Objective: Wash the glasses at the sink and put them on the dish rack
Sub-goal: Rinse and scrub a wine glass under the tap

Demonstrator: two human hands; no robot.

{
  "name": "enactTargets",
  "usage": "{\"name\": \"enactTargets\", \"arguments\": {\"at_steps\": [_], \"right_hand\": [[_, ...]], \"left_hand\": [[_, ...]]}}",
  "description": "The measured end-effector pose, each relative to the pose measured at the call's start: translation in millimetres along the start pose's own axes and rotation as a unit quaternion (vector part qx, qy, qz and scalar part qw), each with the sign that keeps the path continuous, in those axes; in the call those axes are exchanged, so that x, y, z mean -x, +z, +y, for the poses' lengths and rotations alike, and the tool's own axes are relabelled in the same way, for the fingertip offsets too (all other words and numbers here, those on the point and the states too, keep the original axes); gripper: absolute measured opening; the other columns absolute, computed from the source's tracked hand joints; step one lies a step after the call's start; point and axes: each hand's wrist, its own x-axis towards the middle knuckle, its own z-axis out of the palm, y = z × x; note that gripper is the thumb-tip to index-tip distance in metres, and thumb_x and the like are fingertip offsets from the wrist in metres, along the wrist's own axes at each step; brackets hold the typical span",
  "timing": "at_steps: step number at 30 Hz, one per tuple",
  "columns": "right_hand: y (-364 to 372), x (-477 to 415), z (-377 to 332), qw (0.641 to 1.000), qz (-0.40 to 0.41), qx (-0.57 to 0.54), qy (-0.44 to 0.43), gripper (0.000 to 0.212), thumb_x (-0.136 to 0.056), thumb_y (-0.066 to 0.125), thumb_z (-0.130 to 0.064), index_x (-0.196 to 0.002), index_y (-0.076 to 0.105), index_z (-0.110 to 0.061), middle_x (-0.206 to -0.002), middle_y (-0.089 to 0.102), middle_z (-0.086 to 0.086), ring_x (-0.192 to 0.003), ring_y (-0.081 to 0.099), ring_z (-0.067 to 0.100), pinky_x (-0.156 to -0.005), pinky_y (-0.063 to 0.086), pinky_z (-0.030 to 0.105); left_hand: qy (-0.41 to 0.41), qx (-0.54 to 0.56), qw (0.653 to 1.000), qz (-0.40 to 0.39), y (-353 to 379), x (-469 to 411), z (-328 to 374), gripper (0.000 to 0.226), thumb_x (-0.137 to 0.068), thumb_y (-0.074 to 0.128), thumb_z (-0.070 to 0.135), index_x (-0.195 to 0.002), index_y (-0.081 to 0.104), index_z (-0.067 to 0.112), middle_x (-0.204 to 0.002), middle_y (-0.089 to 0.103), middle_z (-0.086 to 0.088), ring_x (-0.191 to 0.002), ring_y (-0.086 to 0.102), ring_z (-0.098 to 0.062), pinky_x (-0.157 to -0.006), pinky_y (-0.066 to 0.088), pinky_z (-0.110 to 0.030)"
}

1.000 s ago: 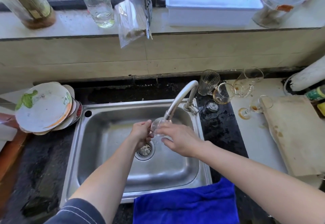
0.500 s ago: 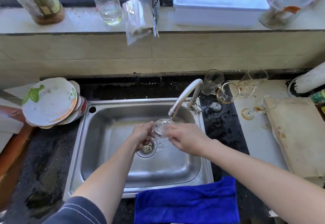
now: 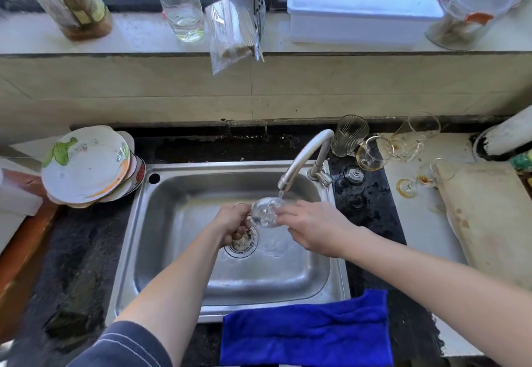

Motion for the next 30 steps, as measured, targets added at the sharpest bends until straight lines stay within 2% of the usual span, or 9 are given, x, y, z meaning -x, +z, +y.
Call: {"name": "enactTargets", "arguments": {"at_steps": [2,7,11,15,17,20,24,25,30], "right_hand": [[1,-5,0,1.000,-0.007,0.000,0.011,0.043,-0.088,0.055,-0.013,-0.130,0.056,-0.014,-0.144,0.048,-0.001,-0.108,0.058,0.028,-0.069,0.056,0.044],[-6,5,3,0.992,-0.055,-0.096,0.067,0.039,-0.092,0.052,-0.021,-0.130,0.057,-0.028,-0.141,0.050,-0.014,-0.121,0.054,0.015,-0.094,0.048,0.039],[-13,-17,-10,0.964,-0.038,-0.211,0.155,0.052,-0.088,0.053,-0.019,-0.138,0.045,-0.029,-0.136,0.046,-0.011,-0.091,0.061,0.023,-0.086,0.049,0.041],[-10,-15,-8,0.937,-0.063,-0.292,0.182,0.057,-0.085,0.056,-0.014,-0.139,0.044,-0.028,-0.134,0.053,-0.004,-0.088,0.065,0.016,-0.087,0.052,0.039],[-10,-18,-7,0.905,-0.035,-0.353,0.234,0.055,-0.085,0.055,-0.013,-0.138,0.044,-0.022,-0.132,0.053,-0.003,-0.075,0.071,0.016,-0.074,0.056,0.038],[-14,-26,-19,0.798,-0.027,-0.530,0.286,0.037,-0.085,0.056,-0.007,-0.121,0.053,-0.015,-0.108,0.058,0.003,-0.055,0.065,0.017,-0.047,0.045,0.030],[-31,-24,-12,0.528,-0.011,-0.773,0.350,0.011,-0.090,0.051,-0.006,-0.099,0.058,-0.004,-0.105,0.057,0.013,-0.048,0.046,0.008,-0.039,0.034,0.016],[-32,-24,-12,0.489,-0.003,-0.799,0.349,0.014,-0.091,0.048,-0.006,-0.103,0.055,-0.002,-0.106,0.055,0.013,-0.049,0.046,0.007,-0.040,0.035,0.015],[-27,-18,-23,0.586,-0.062,-0.745,0.314,0.038,-0.089,0.042,0.007,-0.117,0.059,-0.011,-0.119,0.061,0.008,-0.053,0.055,0.010,-0.044,0.038,0.018]], "left_hand": [[-0.005,-0.017,1.000,-0.002,5,-1,1,0.019,-0.093,0.054,0.022,-0.082,0.061,0.009,-0.054,0.050,-0.008,-0.029,0.028,-0.008,-0.038,0.019,-0.009],[-0.024,-0.047,0.999,0.007,-1,-2,-4,0.018,-0.094,0.053,0.023,-0.086,0.060,0.008,-0.055,0.049,-0.011,-0.028,0.027,-0.009,-0.038,0.020,-0.009],[-0.016,-0.042,0.999,-0.003,13,3,0,0.025,-0.096,0.045,0.022,-0.081,0.058,0.007,-0.056,0.049,-0.011,-0.029,0.025,-0.009,-0.038,0.016,-0.010],[0.004,-0.037,0.999,0.007,10,5,-1,0.025,-0.096,0.048,0.024,-0.080,0.059,0.008,-0.054,0.048,-0.010,-0.028,0.026,-0.009,-0.038,0.017,-0.011],[0.015,-0.045,0.999,0.019,14,6,1,0.027,-0.098,0.044,0.022,-0.081,0.059,0.007,-0.054,0.048,-0.011,-0.027,0.027,-0.009,-0.038,0.017,-0.012],[0.038,-0.041,0.998,0.040,17,4,2,0.028,-0.097,0.043,0.020,-0.079,0.059,0.006,-0.055,0.051,-0.013,-0.027,0.031,-0.009,-0.036,0.017,-0.013],[0.079,-0.037,0.993,0.081,14,2,0,0.025,-0.095,0.045,0.017,-0.078,0.060,0.007,-0.055,0.054,-0.009,-0.036,0.036,-0.014,-0.041,0.023,-0.019],[0.088,-0.028,0.992,0.084,15,2,0,0.025,-0.096,0.044,0.017,-0.079,0.059,0.007,-0.055,0.053,-0.009,-0.036,0.035,-0.014,-0.041,0.022,-0.019],[0.104,0.004,0.990,0.097,12,0,-2,0.028,-0.099,0.044,0.022,-0.080,0.058,0.008,-0.054,0.049,-0.008,-0.034,0.031,-0.011,-0.039,0.021,-0.016]]}}
